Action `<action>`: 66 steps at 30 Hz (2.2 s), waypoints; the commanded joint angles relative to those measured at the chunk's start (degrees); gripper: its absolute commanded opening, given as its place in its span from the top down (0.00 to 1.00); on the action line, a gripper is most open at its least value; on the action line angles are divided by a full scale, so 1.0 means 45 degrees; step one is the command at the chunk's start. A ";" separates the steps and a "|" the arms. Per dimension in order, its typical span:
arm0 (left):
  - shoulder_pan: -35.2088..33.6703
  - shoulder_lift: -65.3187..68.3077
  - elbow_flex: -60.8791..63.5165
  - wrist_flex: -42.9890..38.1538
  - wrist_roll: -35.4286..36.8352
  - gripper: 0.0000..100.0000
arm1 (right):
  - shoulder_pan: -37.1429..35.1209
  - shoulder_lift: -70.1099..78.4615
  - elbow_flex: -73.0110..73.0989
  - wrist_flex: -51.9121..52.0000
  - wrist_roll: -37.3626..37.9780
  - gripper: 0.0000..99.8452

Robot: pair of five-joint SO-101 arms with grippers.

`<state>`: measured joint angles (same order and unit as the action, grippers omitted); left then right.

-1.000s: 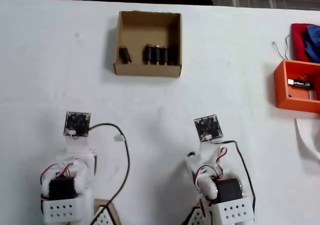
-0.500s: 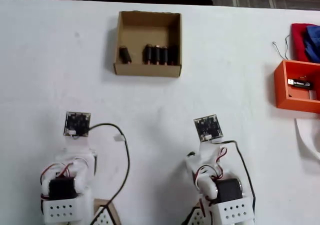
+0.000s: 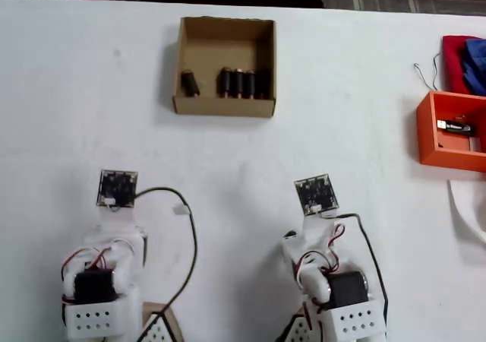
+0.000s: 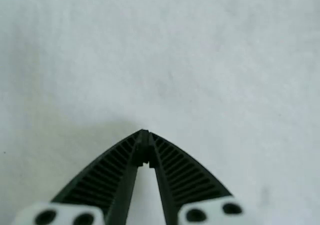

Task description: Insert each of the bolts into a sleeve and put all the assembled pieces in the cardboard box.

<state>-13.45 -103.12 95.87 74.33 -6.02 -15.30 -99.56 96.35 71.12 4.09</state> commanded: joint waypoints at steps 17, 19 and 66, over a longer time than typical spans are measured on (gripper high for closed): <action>0.0098 -0.0313 0.0244 -0.0098 0.0059 0.97 | -0.0010 0.0068 0.0078 -0.0127 -0.0078 0.93; 0.0098 -0.0313 0.0244 -0.0098 0.0059 0.97 | -0.0010 0.0068 0.0078 -0.0127 -0.0078 0.93; -0.0254 -0.0313 0.0244 -0.0117 -0.3184 0.97 | -0.0010 0.0068 0.0078 -0.0127 -0.0078 0.93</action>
<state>-15.12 -103.12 95.87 74.33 -19.74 -15.30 -99.56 96.35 71.12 4.09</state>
